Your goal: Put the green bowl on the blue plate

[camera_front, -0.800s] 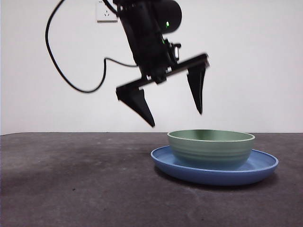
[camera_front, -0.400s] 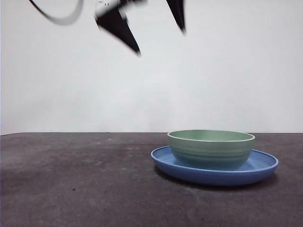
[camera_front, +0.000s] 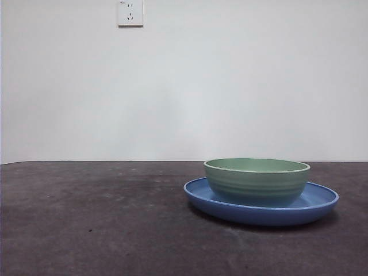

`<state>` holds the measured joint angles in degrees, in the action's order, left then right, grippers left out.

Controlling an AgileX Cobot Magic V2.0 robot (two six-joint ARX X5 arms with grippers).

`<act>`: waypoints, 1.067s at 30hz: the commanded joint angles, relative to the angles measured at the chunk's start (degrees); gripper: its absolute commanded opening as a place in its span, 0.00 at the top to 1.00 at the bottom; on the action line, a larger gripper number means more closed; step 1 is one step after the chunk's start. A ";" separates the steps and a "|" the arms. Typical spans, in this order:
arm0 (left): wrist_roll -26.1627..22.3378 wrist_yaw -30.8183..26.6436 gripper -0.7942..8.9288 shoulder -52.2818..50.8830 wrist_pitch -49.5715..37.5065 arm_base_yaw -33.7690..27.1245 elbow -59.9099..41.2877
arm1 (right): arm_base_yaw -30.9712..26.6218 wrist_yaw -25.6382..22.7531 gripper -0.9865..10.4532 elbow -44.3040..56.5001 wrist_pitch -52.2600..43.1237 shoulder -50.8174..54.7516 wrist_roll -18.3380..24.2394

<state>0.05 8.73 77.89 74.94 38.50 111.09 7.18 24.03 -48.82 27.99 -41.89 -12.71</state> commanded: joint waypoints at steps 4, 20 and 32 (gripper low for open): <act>-2.86 -0.13 0.11 -15.12 -4.66 0.46 -13.75 | 0.24 0.11 0.39 -0.81 -0.46 -0.31 -0.37; -2.32 -0.37 0.11 -50.25 -10.32 0.46 -45.62 | 0.24 -0.07 0.39 -0.81 -0.94 -0.31 -0.17; -2.19 -0.35 0.11 -50.69 -10.25 0.46 -46.01 | 0.24 3.67 0.39 -0.81 -0.04 -0.76 -2.97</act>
<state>-2.00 8.69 27.07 65.34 38.52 64.23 7.18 27.31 -48.82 28.18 -42.06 -13.93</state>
